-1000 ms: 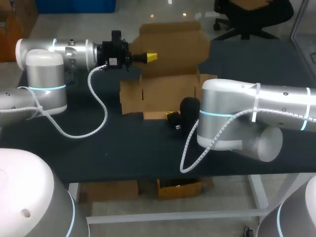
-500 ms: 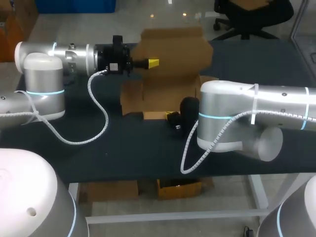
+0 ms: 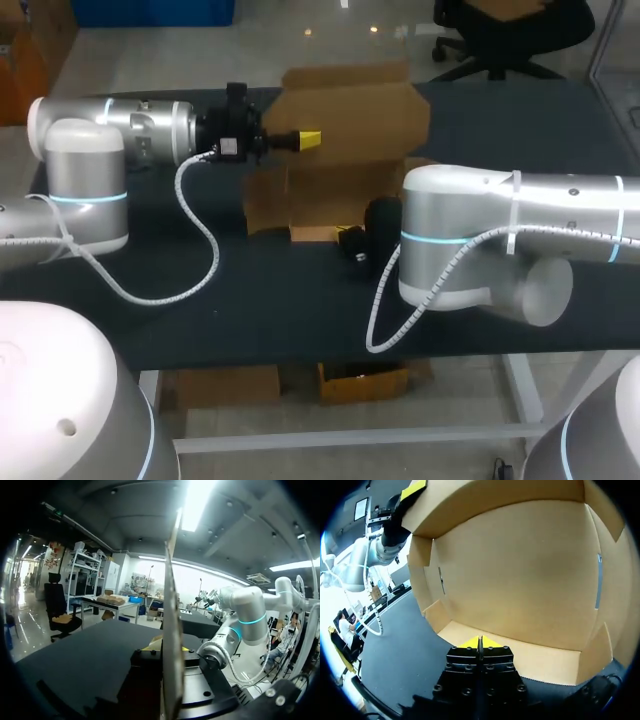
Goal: Assemble the packaging by folding the flat box into shape, placing the metal phone stand inside, and closing the box properly
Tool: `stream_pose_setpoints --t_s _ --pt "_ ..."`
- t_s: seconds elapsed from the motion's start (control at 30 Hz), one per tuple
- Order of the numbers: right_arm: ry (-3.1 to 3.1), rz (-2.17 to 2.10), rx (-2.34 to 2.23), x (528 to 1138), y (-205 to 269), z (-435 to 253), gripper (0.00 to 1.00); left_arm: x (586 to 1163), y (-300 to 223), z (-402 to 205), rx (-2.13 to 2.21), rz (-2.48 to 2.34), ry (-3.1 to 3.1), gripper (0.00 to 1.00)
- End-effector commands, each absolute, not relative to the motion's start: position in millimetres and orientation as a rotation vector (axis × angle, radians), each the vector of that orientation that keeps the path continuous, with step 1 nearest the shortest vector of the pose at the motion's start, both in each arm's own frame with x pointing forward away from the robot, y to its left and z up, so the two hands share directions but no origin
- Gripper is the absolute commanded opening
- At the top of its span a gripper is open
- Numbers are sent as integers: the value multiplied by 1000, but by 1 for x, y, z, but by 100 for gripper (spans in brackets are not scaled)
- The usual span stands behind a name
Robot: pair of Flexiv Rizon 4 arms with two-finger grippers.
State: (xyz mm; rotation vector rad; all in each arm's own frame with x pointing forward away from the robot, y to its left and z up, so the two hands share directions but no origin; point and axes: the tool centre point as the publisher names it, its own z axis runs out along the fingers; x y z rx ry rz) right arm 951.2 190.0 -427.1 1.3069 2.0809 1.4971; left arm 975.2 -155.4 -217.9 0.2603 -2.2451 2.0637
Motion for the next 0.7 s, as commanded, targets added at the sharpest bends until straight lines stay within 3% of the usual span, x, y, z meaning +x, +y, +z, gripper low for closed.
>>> stream_pose_setpoints --t_s 0.03,0.7 --pt "2073 1493 1309 951 194 -432 0 977 -155 -228 251 2057 -2227 0" --pt "2073 1493 1309 951 194 -432 0 970 -157 -230 267 1991 -2249 0"
